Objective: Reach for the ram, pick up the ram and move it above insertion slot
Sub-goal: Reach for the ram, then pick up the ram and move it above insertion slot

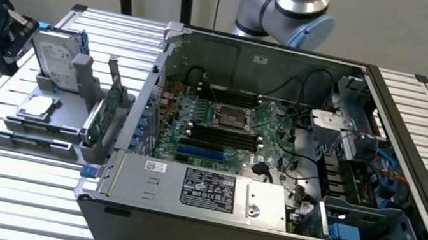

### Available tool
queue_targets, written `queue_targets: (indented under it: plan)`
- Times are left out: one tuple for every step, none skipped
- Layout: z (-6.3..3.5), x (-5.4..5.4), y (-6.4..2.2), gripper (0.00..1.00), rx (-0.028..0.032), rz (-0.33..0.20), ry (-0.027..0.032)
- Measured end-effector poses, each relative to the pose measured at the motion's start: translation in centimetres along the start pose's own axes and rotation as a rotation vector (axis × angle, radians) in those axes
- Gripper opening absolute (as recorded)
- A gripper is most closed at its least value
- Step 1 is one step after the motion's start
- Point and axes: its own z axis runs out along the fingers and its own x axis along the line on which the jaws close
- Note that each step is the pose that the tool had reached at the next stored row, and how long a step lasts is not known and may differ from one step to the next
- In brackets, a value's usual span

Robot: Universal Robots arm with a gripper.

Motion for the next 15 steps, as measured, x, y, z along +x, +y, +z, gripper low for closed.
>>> queue_targets:
  plan:
    - [0.00,0.00,0.00,0.11,0.0000,0.000,0.0000]
    - [0.00,0.00,0.00,0.11,0.0000,0.000,0.0000]
    - [0.00,0.00,0.00,0.11,0.0000,-0.001,0.0000]
    - [-0.01,0.00,0.00,0.11,0.0001,-0.001,0.0001]
    - [-0.01,0.00,0.00,0.11,0.0001,-0.001,0.0001]
    - [-0.01,0.00,0.00,0.11,0.0000,-0.001,0.0001]
    - [0.00,0.00,0.00,0.11,0.0000,-0.002,0.0001]
    - [-0.01,0.00,0.00,0.11,0.0001,-0.002,0.0001]
    - [0.00,0.00,0.00,0.11,0.0001,-0.002,0.0001]
    - [-0.01,0.00,0.00,0.11,0.0001,-0.002,0.0002]
    - [-0.01,0.00,0.00,0.11,0.0000,-0.002,0.0002]
    - [-0.01,0.00,0.00,0.11,0.0001,-0.002,0.0001]
    - [0.00,0.00,0.00,0.11,0.0000,-0.003,0.0001]
    - [-0.01,0.00,0.00,0.11,0.0001,-0.003,0.0002]
    - [-0.01,0.00,0.00,0.11,0.0001,-0.003,0.0002]
